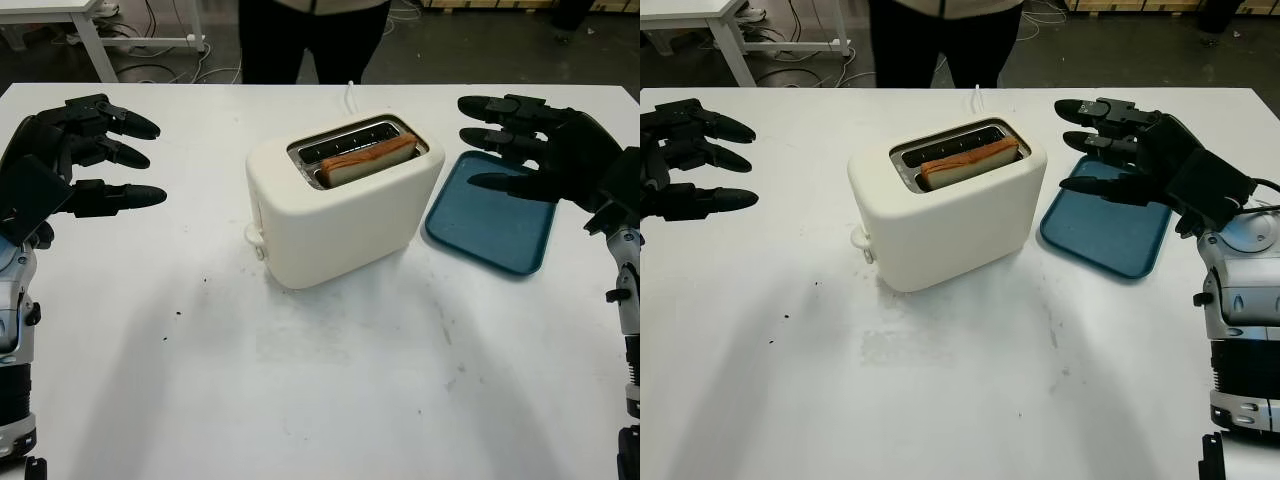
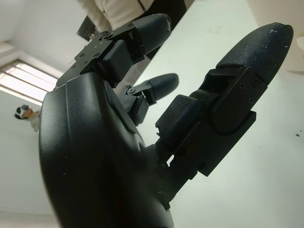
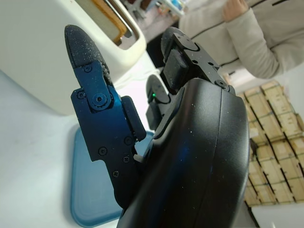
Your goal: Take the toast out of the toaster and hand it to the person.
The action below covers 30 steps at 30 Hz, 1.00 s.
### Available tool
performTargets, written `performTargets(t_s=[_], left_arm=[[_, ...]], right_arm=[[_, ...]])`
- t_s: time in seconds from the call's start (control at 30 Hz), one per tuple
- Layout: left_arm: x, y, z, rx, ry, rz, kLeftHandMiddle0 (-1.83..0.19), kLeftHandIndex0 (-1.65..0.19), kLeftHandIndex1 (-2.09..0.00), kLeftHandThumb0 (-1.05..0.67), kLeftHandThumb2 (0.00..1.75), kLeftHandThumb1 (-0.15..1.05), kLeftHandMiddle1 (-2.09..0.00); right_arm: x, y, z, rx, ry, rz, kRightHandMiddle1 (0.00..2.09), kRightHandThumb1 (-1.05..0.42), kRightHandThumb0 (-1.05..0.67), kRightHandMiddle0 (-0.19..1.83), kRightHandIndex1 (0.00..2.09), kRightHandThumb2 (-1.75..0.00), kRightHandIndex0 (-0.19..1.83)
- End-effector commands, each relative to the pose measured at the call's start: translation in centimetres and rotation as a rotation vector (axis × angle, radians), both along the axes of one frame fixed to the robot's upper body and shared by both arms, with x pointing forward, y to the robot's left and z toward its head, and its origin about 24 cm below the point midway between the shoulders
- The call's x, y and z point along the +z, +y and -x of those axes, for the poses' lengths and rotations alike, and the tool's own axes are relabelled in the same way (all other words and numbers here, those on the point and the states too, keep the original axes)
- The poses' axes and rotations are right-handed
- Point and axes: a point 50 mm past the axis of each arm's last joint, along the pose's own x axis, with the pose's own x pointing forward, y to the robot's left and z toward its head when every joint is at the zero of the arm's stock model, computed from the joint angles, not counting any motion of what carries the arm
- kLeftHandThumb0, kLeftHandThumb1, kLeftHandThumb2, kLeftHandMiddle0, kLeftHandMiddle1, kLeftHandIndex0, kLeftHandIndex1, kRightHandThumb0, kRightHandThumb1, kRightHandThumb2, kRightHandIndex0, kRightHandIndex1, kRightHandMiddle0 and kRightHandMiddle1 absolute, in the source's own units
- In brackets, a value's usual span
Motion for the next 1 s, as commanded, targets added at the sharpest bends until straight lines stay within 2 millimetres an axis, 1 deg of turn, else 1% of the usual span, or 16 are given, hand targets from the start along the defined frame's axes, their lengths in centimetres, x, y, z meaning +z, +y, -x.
performTargets(t_s=[0.0, 0.17, 0.7, 0.97], left_arm=[[0.05, -0.1, 0.21, 0.0, -0.013, -0.005, -0.6, -0.62, -0.88, -1.05, 0.0, 0.54, -1.04], [0.17, -0.18, 0.21, -0.004, -0.009, 0.003, -0.59, -0.61, -0.88, -1.05, 0.0, 0.53, -1.04], [0.2, -0.11, 0.2, 0.002, -0.017, -0.009, -0.6, -0.61, -0.89, -1.05, 0.0, 0.54, -1.04], [0.23, -0.08, 0.18, 0.0, -0.017, -0.003, -0.59, -0.61, -0.89, -1.05, 0.0, 0.54, -1.04]], right_arm=[[-0.02, -0.05, 0.11, 0.001, 0.001, -0.021, 0.01, -0.81, -0.58, 0.42, 0.02, 0.0, 0.45], [-0.03, -0.09, 0.12, 0.001, 0.009, -0.034, 0.01, -0.81, -0.6, 0.43, 0.02, 0.0, 0.44], [0.3, -0.25, 0.17, -0.003, -0.008, -0.015, 0.01, -0.81, -0.65, 0.43, 0.02, 0.0, 0.43], [0.29, -0.27, 0.23, 0.001, -0.002, -0.035, 0.0, -0.8, -0.63, 0.42, 0.02, 0.0, 0.42]])
